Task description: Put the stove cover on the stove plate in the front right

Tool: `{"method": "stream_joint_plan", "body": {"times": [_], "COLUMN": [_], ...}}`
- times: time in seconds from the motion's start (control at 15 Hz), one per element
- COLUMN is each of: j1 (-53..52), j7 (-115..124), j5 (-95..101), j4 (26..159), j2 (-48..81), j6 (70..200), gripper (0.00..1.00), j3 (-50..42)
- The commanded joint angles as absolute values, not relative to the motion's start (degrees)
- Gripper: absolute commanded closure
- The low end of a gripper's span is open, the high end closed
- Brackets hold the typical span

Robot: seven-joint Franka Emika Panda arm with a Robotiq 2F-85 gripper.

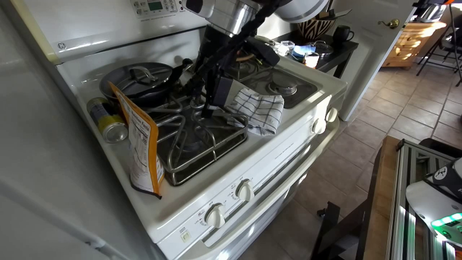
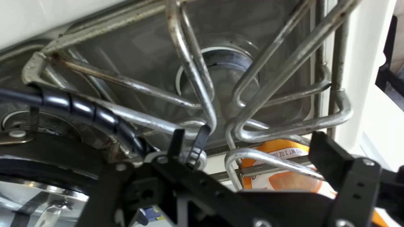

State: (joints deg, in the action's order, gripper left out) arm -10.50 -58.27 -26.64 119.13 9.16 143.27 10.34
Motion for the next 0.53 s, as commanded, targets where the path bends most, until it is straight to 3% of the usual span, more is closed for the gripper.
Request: {"method": "stream_joint_plan", "body": {"times": [0.0, 0.47], "j1": [-9.6, -8.8], "j7": [-53.4, -46.4], "j5": [-22.6, -15.6], "j4": [120.6, 123.9], "j2": [8.5, 8.5], "j6": [145.2, 149.7], "gripper": [0.0, 0.0], "j3": [11.1, 11.2]}}
